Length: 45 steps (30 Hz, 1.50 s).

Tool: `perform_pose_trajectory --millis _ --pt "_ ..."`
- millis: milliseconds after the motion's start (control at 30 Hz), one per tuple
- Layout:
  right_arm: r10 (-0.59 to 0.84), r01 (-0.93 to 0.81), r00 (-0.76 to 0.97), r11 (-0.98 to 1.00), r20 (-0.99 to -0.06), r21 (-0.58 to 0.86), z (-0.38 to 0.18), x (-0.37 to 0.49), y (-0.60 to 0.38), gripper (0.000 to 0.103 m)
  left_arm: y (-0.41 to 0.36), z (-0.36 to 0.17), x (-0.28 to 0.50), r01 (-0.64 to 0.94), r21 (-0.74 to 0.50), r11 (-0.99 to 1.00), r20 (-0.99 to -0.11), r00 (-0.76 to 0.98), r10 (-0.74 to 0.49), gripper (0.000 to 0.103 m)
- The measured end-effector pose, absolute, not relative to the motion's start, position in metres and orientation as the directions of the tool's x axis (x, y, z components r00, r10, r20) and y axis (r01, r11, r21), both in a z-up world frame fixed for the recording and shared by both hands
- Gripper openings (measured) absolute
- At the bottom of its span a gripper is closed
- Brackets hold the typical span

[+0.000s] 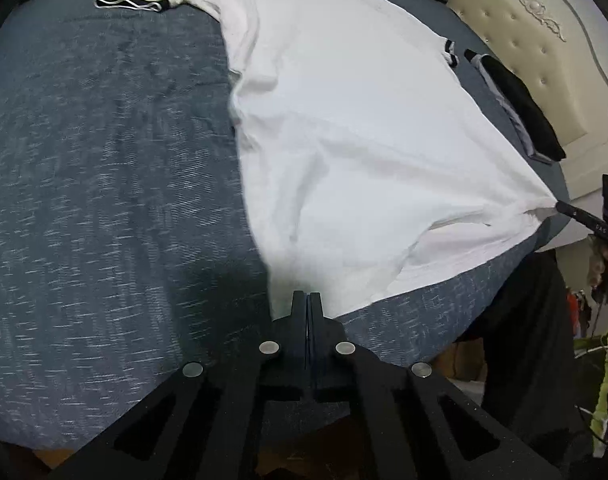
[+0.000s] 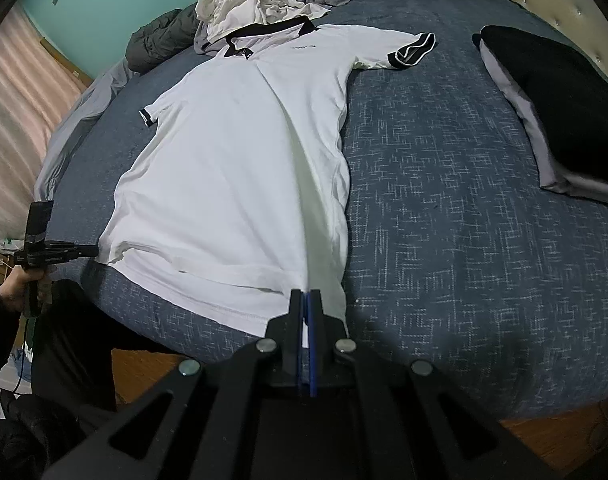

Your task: Fold clothes

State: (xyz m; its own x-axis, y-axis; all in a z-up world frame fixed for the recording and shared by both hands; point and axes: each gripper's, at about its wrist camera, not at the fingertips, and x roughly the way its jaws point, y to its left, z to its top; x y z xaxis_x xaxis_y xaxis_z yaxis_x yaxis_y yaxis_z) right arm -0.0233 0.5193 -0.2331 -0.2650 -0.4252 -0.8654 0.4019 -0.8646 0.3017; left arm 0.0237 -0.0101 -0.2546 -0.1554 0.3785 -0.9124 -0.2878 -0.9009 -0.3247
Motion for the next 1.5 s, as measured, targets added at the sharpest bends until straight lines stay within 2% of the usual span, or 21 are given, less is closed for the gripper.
perform_pose_trajectory --millis 100,133,200,233,267,400,467,533,833,1000,1167,1267,1400,1500 --pt "-0.432 0.4 -0.266 -0.863 -0.862 0.308 -0.232 -0.023 0.519 0.002 -0.014 -0.253 0.024 -0.271 -0.322 -0.907 -0.914 -0.159 0.373 0.0" --pt "-0.432 0.401 -0.265 -0.863 -0.862 0.308 -0.232 -0.022 0.519 0.002 -0.015 -0.253 0.024 -0.265 -0.315 -0.911 -0.917 -0.162 0.364 0.003" --pt "-0.432 0.4 -0.265 -0.863 -0.862 0.309 -0.232 -0.022 0.519 0.002 -0.013 -0.255 0.022 -0.252 -0.286 -0.925 -0.927 -0.172 0.334 0.025" --pt "-0.433 0.398 -0.265 -0.863 -0.862 0.311 -0.232 -0.022 0.52 0.002 -0.012 -0.256 0.021 -0.245 -0.277 -0.929 -0.93 -0.176 0.323 0.046" --pt "-0.435 0.397 -0.265 -0.863 -0.861 0.314 -0.232 -0.023 0.52 0.002 -0.011 -0.258 0.02 -0.241 -0.276 -0.93 -0.93 -0.176 0.322 0.048" --pt "-0.437 0.397 -0.262 -0.861 -0.861 0.317 -0.232 -0.022 0.519 0.002 -0.005 -0.265 0.018 -0.253 -0.286 -0.924 -0.929 -0.161 0.332 0.044" --pt "-0.437 0.402 -0.261 -0.86 -0.861 0.314 -0.232 -0.021 0.518 0.002 -0.003 -0.267 0.017 -0.26 -0.287 -0.922 -0.93 -0.156 0.333 0.016" --pt "-0.436 0.399 -0.261 -0.861 -0.861 0.315 -0.232 -0.021 0.518 0.002 -0.004 -0.266 0.017 -0.265 -0.294 -0.918 -0.928 -0.153 0.341 0.006" --pt "-0.445 0.406 -0.267 -0.856 -0.855 0.319 -0.224 -0.022 0.521 0.002 -0.054 -0.236 0.026 -0.222 -0.414 -0.883 -0.87 -0.188 0.456 0.004" --pt "-0.452 0.444 -0.25 -0.839 -0.856 0.313 -0.219 -0.017 0.516 0.002 -0.076 -0.245 0.035 -0.154 -0.462 -0.873 -0.857 -0.175 0.484 0.004" --pt "-0.382 0.465 -0.197 -0.847 -0.903 0.257 -0.245 -0.012 0.507 0.002 -0.075 -0.262 0.035 -0.146 -0.447 -0.883 -0.876 -0.129 0.465 0.004" --pt "-0.376 0.484 -0.115 -0.829 -0.919 0.279 -0.265 -0.005 0.5 0.002 -0.073 -0.266 0.035 -0.149 -0.442 -0.885 -0.881 -0.117 0.459 0.004" --pt "-0.373 0.512 -0.089 -0.812 -0.924 0.279 -0.265 0.001 0.494 0.002 -0.069 -0.262 0.031 -0.151 -0.444 -0.883 -0.878 -0.121 0.462 0.004" --pt "-0.428 0.437 -0.148 -0.837 -0.891 0.33 -0.25 -0.011 0.513 0.003 -0.066 -0.261 0.028 -0.152 -0.445 -0.883 -0.878 -0.123 0.463 0.004"
